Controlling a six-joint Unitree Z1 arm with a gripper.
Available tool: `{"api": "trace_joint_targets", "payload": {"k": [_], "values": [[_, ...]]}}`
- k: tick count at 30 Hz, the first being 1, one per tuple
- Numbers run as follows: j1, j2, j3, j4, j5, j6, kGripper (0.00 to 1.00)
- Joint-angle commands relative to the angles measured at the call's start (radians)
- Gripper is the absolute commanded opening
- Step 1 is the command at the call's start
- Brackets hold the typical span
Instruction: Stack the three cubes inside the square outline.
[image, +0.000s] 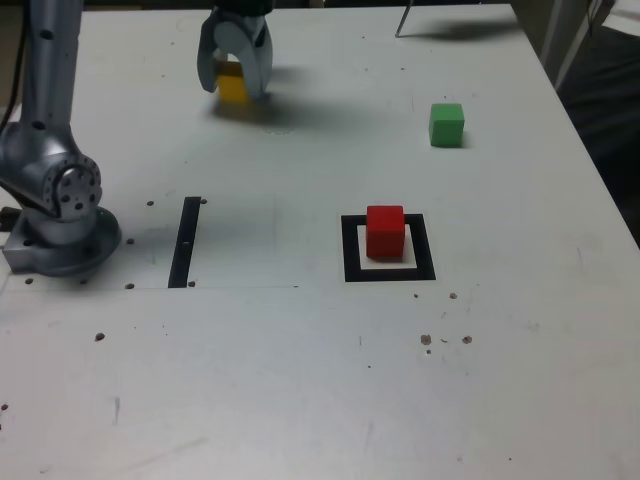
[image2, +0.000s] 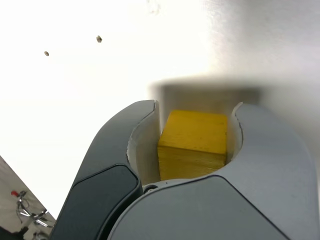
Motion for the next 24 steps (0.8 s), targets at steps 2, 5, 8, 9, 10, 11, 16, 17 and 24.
{"api": "trace_joint_targets", "payload": {"k": [2, 5, 8, 9, 10, 11, 16, 17, 24], "values": [[-0.044, -0.042, -0.003, 0.025, -0.014, -0.028, 0.36], [-0.094, -0.068, -0.006, 0.051, -0.026, -0.061, 0.36], [-0.153, -0.097, -0.007, 0.084, -0.039, -0.106, 0.36], [-0.170, -0.107, -0.007, 0.094, -0.043, -0.120, 0.36], [-0.188, -0.117, -0.007, 0.103, -0.046, -0.135, 0.36], [-0.206, -0.126, -0.007, 0.113, -0.049, -0.151, 0.36], [-0.301, -0.154, -0.012, 0.162, -0.060, -0.241, 0.36], [-0.321, -0.155, -0.013, 0.171, -0.063, -0.259, 0.36], [-0.449, -0.160, -0.015, 0.224, -0.104, -0.377, 0.36]]}}
